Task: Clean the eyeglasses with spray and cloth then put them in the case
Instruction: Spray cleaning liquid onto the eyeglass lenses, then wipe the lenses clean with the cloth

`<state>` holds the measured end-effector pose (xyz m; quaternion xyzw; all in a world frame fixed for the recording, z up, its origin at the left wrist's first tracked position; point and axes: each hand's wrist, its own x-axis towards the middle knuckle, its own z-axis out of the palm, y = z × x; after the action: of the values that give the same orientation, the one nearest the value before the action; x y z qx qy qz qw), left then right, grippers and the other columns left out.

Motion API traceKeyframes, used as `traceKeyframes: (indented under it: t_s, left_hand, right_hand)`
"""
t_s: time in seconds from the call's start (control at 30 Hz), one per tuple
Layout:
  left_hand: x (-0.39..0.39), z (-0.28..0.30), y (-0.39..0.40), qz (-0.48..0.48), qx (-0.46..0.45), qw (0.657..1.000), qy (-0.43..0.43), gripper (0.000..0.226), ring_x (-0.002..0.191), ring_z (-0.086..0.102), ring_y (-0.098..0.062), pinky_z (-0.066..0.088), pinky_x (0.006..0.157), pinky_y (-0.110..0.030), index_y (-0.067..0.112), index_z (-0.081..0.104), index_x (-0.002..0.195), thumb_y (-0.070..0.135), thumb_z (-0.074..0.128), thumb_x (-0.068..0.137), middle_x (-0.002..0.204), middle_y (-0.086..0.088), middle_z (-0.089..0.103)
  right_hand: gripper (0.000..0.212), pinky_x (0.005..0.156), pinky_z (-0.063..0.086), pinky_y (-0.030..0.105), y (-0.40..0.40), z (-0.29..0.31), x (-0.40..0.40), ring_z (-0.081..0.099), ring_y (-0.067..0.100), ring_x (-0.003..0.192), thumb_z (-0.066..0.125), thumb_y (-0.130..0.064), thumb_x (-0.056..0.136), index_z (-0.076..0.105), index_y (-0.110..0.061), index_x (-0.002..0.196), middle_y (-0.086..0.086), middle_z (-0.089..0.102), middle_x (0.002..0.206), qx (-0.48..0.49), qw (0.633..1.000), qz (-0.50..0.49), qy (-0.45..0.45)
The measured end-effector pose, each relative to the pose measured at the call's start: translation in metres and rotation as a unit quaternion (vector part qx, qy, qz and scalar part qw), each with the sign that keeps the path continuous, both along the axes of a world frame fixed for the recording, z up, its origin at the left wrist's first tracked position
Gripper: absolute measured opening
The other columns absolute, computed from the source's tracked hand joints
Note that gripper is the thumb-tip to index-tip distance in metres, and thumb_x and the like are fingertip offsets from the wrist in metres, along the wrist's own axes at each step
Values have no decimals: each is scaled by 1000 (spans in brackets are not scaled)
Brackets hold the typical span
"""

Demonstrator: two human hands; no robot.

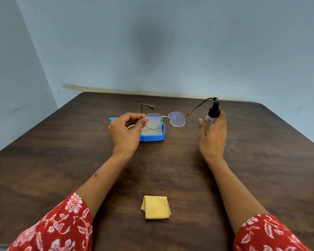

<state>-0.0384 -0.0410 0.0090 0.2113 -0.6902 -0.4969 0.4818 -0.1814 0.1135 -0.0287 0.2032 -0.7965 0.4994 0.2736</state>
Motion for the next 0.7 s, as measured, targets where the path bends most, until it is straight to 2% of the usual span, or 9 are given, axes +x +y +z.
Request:
traceKeyframes:
  t_s: [0.1,0.2,0.27,0.33,0.47,0.53,0.6,0.67,0.7]
  left_hand:
    - [1,1,2,-3,-4,1000,3,14,75,66,-1,53,69,-12,14,70,90,12,74,77,79,8,68]
    - [2,1,3,-2,2,1000,6,13,76,67,-3,55,72,-17,16,70,87,12,75,76,79,5,69]
    - [2,1,2,-1,3,1000,6,12,79,69,-11,56,74,-21,14,71,87,11,75,76,80,1,70]
    - [1,0,2,-3,6,1000,10,11,80,70,-14,57,76,-25,13,71,86,11,75,76,81,-1,71]
    - [1,0,3,-6,9,1000,6,10,77,68,-8,57,76,-25,16,71,83,12,76,76,78,5,70]
    - [0,0,3,-12,9,1000,11,9,75,67,-6,57,74,-24,13,71,84,11,76,76,77,5,69]
    - [0,-1,3,-13,10,1000,15,9,73,66,-5,57,73,-23,10,72,84,10,75,76,77,3,69]
    - [0,-1,3,-16,16,1000,19,8,73,66,-6,57,75,-25,11,71,83,9,75,76,76,1,69]
    - [0,-1,3,-19,18,999,19,8,74,67,-8,57,76,-27,12,71,83,8,75,76,76,0,70]
  right_hand:
    - [73,104,31,37,2,1,5,37,29,129,61,-29,89,21,-6,146,13,38,142,-4,999,0,-46]
    - [87,104,30,36,6,10,19,34,29,130,69,-30,79,20,-4,146,16,36,142,2,997,-66,-34]
    - [74,95,35,35,9,26,34,42,29,121,66,-30,76,35,-4,137,14,44,131,-22,992,-124,5]
    - [51,83,38,33,14,45,51,49,26,108,62,-30,77,47,-9,122,8,53,117,-31,991,-132,1]
    - [17,74,47,30,24,66,95,60,13,82,63,-34,79,60,-24,92,-12,62,80,84,985,52,-142]
    - [13,66,47,23,26,71,116,58,4,72,71,-35,75,62,-27,79,-13,62,72,197,947,169,-187]
    - [21,63,46,19,23,75,130,58,2,70,79,-35,70,63,-27,80,-10,64,76,314,875,272,-250]
    - [31,73,52,24,21,75,138,62,6,79,83,-33,66,64,-26,90,-9,66,85,402,796,330,-310]
    - [37,80,53,28,18,74,141,62,8,85,84,-32,65,63,-27,96,-9,65,90,434,768,340,-325]
